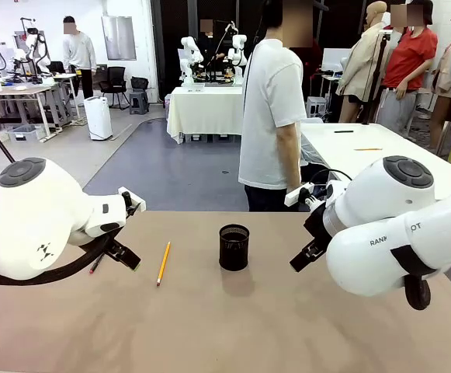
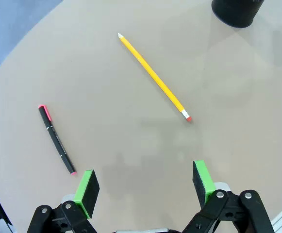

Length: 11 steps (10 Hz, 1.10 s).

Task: Place the pens into the pen holder.
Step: Pick up a writing instrument from the table and place it into the Pen holder.

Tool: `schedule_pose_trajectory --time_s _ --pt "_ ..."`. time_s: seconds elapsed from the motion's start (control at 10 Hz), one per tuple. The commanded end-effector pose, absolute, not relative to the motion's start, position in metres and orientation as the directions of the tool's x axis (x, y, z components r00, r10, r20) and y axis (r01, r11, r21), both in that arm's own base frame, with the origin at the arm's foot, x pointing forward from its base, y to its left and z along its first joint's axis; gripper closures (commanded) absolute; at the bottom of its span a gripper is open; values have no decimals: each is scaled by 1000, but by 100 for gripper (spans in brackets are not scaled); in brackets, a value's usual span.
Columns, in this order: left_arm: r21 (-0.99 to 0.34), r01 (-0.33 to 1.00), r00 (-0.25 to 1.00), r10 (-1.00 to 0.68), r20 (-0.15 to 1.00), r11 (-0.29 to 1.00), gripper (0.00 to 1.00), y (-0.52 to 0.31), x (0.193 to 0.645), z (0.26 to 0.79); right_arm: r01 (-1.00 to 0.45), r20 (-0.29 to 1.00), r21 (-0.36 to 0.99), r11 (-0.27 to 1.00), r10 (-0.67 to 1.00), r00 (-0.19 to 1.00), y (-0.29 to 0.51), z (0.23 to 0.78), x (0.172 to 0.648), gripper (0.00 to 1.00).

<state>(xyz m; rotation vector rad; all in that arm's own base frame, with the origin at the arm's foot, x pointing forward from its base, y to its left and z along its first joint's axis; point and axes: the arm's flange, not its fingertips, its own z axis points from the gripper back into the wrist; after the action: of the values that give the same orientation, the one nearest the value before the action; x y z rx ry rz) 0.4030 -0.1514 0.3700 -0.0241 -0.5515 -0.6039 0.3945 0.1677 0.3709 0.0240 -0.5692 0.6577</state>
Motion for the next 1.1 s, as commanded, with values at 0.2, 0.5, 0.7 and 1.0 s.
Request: schedule_pose_trajectory --time_s 0.2,0.5,0.7,1.0 --pt "136 545 683 -533 499 827 0 -151 403 370 -584 508 -154 797 571 645 168 371 394 0" --pt "137 577 669 -563 485 805 0 -152 398 375 -597 500 -75 799 548 671 170 372 394 0" --pt "111 630 657 -603 452 769 0 -151 393 386 -639 522 90 764 510 683 168 384 392 0" --pt "-58 727 614 -610 501 685 0 -146 388 418 -684 552 123 719 523 649 162 428 383 0"
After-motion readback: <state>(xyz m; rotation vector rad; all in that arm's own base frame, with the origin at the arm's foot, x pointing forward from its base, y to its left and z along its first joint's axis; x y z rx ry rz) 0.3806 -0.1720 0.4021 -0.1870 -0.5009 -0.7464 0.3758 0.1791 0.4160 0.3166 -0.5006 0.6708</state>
